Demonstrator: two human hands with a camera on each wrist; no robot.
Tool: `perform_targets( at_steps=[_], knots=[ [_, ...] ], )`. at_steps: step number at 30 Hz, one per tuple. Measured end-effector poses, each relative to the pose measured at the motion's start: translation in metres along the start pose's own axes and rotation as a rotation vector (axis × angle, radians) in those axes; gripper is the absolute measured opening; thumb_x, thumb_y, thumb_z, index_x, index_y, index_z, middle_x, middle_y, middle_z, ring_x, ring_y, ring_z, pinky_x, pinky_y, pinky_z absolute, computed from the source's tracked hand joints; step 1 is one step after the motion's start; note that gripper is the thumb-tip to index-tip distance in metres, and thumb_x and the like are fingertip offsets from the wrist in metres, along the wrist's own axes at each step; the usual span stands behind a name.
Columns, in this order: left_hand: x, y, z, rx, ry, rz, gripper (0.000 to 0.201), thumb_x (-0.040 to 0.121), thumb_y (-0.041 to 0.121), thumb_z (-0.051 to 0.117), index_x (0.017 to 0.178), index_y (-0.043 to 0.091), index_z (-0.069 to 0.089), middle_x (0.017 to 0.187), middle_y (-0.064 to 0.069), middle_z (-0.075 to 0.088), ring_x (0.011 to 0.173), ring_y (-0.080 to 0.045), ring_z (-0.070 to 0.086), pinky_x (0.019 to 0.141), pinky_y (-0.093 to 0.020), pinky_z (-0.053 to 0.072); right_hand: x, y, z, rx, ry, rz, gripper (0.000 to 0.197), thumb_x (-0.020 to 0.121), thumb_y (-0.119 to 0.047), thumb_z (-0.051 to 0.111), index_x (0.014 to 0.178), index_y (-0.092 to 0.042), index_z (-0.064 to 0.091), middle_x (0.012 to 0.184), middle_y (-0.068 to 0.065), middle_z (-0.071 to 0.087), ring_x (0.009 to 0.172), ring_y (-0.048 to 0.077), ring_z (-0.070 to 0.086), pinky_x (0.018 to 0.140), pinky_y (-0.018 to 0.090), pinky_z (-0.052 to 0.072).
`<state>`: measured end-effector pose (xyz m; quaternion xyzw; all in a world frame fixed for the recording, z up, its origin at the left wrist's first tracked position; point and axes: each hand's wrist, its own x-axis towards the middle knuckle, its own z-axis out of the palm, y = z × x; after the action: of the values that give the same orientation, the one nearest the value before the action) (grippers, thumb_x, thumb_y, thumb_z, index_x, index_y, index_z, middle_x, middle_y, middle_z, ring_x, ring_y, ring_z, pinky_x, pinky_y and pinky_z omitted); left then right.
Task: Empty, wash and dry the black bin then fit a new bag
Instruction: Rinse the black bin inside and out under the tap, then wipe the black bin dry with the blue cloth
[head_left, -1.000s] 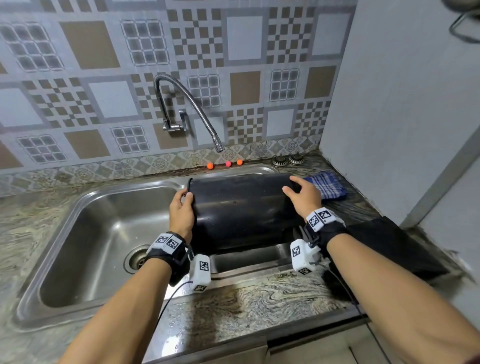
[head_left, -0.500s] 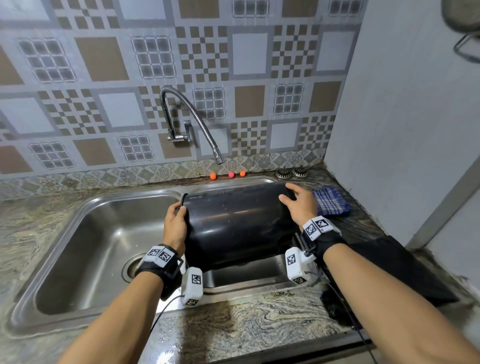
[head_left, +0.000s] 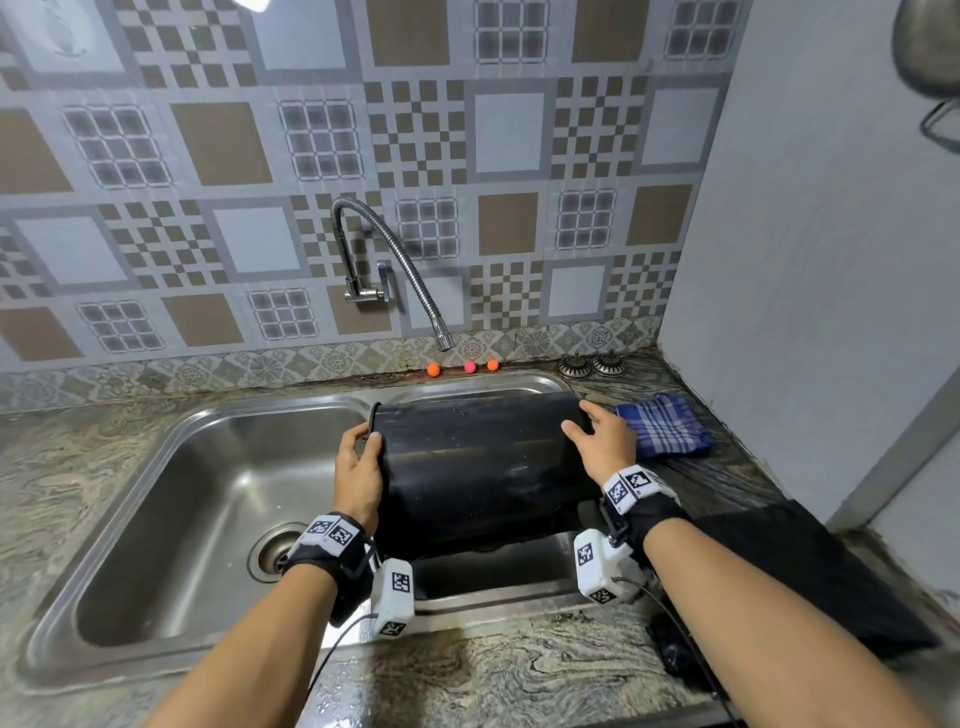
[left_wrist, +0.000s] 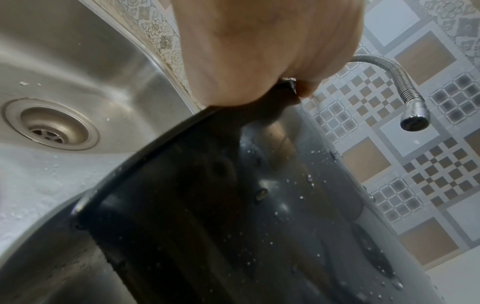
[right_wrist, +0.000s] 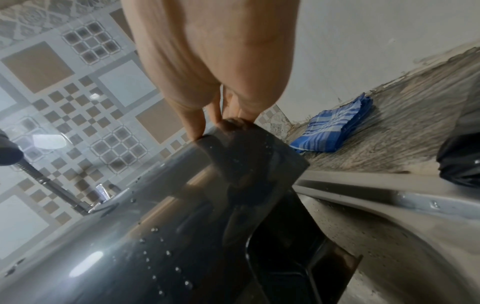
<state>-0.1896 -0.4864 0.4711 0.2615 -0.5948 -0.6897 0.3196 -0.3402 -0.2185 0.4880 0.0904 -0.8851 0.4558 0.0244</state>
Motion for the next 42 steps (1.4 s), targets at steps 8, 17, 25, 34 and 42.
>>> perform_targets(
  at_steps=[8,17,25,34,42],
  knots=[
    [-0.003,0.005,0.003,0.008,-0.003,0.02,0.021,0.101,0.013,0.05,0.122,0.013,0.053,0.086,0.001,0.062,0.06,0.006,0.062,0.057,-0.008,0.047,0.001,0.001,0.003,0.017,0.019,0.006,0.054,0.087,-0.028,0.07,0.136,-0.011,0.055,0.134,0.012,0.059,0.123,0.025,0.056,0.102,0.034,0.043],
    [-0.005,0.009,0.008,0.033,-0.005,0.01,0.02,0.101,0.015,0.051,0.122,0.013,0.054,0.086,0.0,0.063,0.059,0.005,0.062,0.058,-0.011,0.05,0.001,0.008,0.003,0.034,0.034,0.0,0.054,0.086,-0.028,0.07,0.135,-0.011,0.056,0.133,0.014,0.06,0.123,0.026,0.057,0.102,0.035,0.044],
    [-0.008,0.013,0.013,0.054,-0.02,-0.003,0.027,0.1,0.013,0.054,0.126,0.01,0.052,0.081,-0.003,0.066,0.058,-0.001,0.064,0.058,-0.018,0.052,0.002,0.015,0.003,0.105,0.038,-0.002,0.053,0.086,-0.024,0.071,0.134,-0.009,0.057,0.132,0.012,0.061,0.124,0.026,0.057,0.103,0.036,0.046],
    [-0.009,0.004,0.023,0.064,-0.007,0.013,0.021,0.101,0.007,0.05,0.121,0.012,0.052,0.087,-0.005,0.063,0.059,0.004,0.063,0.058,-0.011,0.051,0.017,0.044,0.003,0.114,-0.001,-0.018,0.039,0.091,-0.029,0.065,0.126,-0.013,0.062,0.124,0.008,0.066,0.115,0.021,0.062,0.097,0.032,0.049],
    [-0.006,-0.015,0.03,0.099,0.031,-0.013,0.016,0.1,0.007,0.05,0.11,0.018,0.055,0.077,0.009,0.068,0.065,0.002,0.063,0.06,-0.011,0.051,0.084,0.11,-0.02,-0.415,-0.089,0.057,0.041,0.094,-0.028,0.054,0.133,-0.015,0.053,0.137,0.01,0.052,0.126,0.031,0.048,0.103,0.042,0.041]
  ],
)
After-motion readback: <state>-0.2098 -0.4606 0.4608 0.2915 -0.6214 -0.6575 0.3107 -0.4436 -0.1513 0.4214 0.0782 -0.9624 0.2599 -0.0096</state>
